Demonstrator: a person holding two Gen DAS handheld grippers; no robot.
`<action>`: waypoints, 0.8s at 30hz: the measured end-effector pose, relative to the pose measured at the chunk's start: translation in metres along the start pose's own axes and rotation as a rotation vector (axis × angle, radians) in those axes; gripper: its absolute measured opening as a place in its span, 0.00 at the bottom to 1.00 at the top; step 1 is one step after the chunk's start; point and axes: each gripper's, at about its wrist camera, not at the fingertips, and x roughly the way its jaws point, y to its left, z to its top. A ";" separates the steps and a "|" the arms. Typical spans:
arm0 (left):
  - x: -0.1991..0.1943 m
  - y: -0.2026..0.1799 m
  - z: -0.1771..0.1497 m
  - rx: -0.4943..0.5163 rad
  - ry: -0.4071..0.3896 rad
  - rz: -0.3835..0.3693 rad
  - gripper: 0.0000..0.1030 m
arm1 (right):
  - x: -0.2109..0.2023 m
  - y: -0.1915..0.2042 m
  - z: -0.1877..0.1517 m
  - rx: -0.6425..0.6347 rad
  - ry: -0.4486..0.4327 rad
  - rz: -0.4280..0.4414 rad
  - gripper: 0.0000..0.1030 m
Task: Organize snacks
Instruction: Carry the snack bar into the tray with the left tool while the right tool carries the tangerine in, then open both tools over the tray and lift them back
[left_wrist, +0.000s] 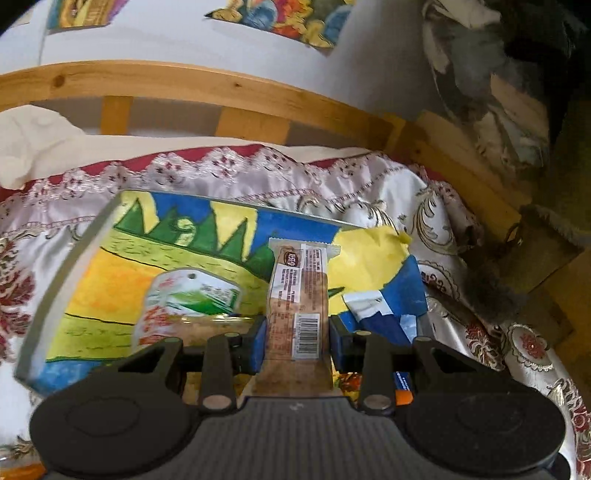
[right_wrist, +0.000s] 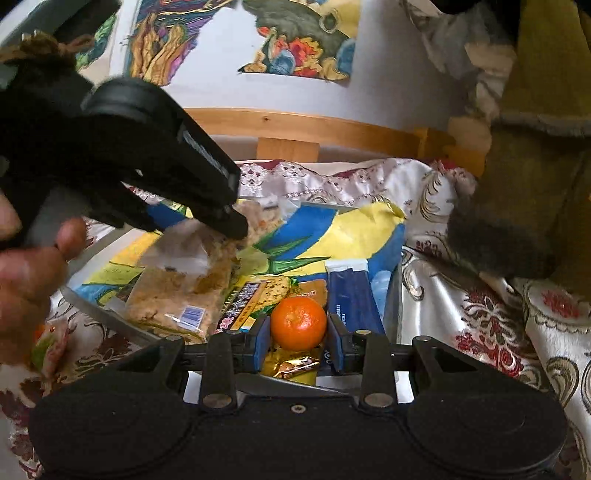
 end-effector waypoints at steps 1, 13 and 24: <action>0.003 -0.002 -0.001 0.003 0.004 0.002 0.36 | 0.001 -0.001 0.000 0.000 0.001 0.001 0.34; 0.015 -0.008 -0.013 0.056 0.013 0.059 0.36 | -0.002 0.002 -0.002 -0.006 0.015 0.016 0.35; 0.011 0.000 -0.025 0.019 0.011 0.055 0.42 | 0.000 0.015 -0.007 -0.077 0.024 0.006 0.37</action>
